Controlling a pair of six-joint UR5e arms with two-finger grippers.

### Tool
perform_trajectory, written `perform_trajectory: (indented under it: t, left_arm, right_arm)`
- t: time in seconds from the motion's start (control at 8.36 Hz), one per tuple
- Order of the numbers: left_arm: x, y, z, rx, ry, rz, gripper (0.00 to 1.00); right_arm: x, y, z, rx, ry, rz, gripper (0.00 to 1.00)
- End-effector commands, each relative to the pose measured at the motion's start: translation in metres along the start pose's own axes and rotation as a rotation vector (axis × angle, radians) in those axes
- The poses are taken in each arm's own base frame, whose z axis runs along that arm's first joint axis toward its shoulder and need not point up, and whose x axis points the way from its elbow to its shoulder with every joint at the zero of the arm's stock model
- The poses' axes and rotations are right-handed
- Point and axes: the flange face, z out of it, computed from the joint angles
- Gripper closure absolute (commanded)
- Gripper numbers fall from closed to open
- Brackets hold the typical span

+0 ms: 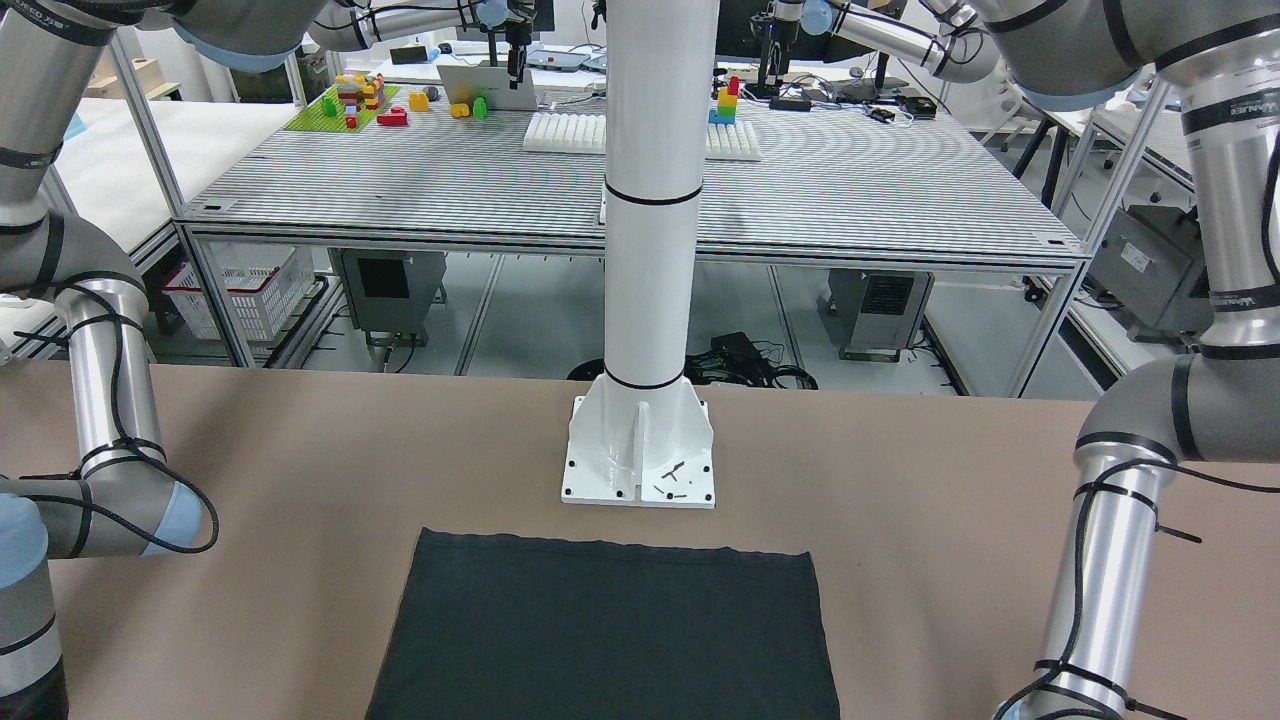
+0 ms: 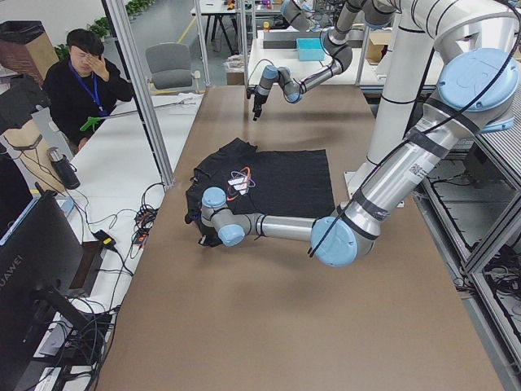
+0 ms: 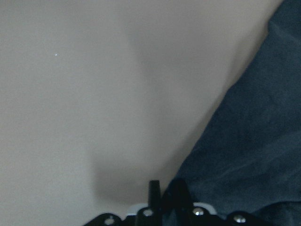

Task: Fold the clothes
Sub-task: 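Move the left gripper toward the shirt collar while the right gripper approaches the sleeve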

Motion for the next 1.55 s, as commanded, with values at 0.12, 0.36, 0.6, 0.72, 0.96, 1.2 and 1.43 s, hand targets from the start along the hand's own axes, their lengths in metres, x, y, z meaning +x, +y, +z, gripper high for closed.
perform_trajectory:
  t: [0.12, 0.36, 0.6, 0.72, 0.96, 1.2, 1.43]
  left_arm:
    - [-0.002, 0.001, -0.004, 0.015, 0.006, 0.008, 1.0]
    - [0.013, -0.016, -0.026, 0.056, 0.027, -0.025, 1.0]
    - [0.053, -0.038, -0.06, 0.104, 0.083, -0.098, 1.0]
    - [0.075, -0.057, -0.072, 0.114, 0.096, -0.133, 1.0]
    - [0.128, -0.088, -0.092, 0.143, 0.146, -0.236, 1.0]
    - [0.201, -0.093, -0.083, 0.161, 0.158, -0.274, 1.0]
    - [0.256, -0.076, -0.053, 0.183, 0.089, -0.264, 1.0]
  right_arm:
    - [0.0, 0.0, 0.001, -0.002, 0.002, 0.001, 0.06]
    - [0.0, 0.0, 0.001, -0.001, 0.001, 0.0, 0.06]
    - [-0.001, 0.0, 0.001, -0.002, 0.0, -0.001, 0.06]
    - [-0.001, 0.0, 0.001, -0.002, 0.0, -0.001, 0.06]
    - [-0.001, -0.001, 0.0, 0.001, -0.001, 0.002, 0.06]
    - [-0.002, 0.0, 0.0, 0.0, -0.002, 0.001, 0.06]
    - [-0.002, 0.0, 0.0, -0.001, -0.001, 0.002, 0.06]
